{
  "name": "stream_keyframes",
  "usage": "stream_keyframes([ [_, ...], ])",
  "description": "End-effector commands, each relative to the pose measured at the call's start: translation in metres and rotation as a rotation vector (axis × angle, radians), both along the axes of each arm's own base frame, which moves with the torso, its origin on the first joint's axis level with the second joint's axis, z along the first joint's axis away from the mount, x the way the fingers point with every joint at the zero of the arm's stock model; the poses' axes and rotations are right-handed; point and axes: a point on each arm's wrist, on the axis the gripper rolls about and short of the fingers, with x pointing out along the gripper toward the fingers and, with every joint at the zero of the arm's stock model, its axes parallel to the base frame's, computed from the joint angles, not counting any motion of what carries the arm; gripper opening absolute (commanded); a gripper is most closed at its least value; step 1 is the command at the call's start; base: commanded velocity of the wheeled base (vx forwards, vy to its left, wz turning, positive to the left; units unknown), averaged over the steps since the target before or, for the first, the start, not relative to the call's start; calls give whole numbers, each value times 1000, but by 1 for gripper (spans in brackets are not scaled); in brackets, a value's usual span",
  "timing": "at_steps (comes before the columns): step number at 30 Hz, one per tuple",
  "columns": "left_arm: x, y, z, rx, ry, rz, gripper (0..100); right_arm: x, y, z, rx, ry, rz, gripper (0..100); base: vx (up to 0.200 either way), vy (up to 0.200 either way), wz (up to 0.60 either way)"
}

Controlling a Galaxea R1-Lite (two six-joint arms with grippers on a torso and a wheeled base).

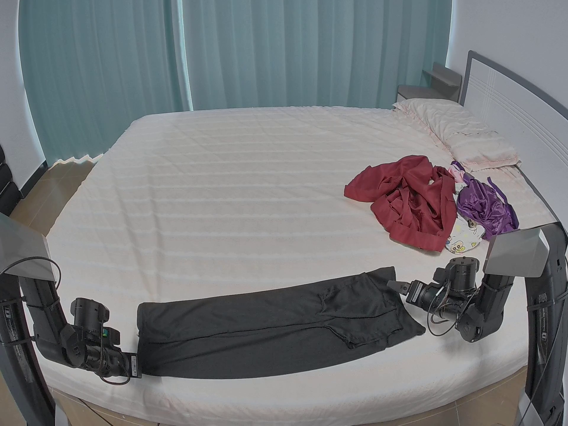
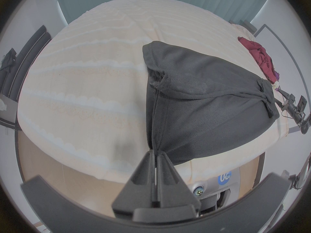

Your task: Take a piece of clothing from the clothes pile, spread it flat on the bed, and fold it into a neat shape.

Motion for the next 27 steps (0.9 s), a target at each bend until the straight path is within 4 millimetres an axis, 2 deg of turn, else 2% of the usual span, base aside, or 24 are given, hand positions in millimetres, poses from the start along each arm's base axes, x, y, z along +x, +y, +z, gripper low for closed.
stream_keyframes([
  [1,1,0,6,3,-19,-4,0,0,0,-1,0,3,0,100,0,0,0],
  [6,-2,-1,4,11,-2,-27,0,0,0,0,0,1,0,100,0,0,0],
  [7,-3,-1,3,13,2,-32,100,0,0,0,2,0,-2,100,0,0,0],
  [12,-1,1,7,15,-18,-26,100,1,-3,10,2,-18,-13,100,0,0,0],
  [14,3,5,19,6,-81,-10,100,-1,-3,26,5,-48,-19,100,0,0,0],
  [16,6,4,23,-15,-109,-15,100,-4,-1,40,10,-74,-21,100,0,0,0],
  [18,7,3,25,-41,-120,-11,100,-6,0,46,13,-79,-20,100,0,0,0],
  [19,8,1,25,-88,-121,10,100,-11,6,49,11,-64,-2,100,0,0,0],
  [21,5,-9,23,-164,-86,60,100,-20,19,48,-3,-22,19,100,0,0,0],
  [27,1,-17,23,-358,-53,176,100,-39,33,37,46,94,-13,100,0,0,0],
])
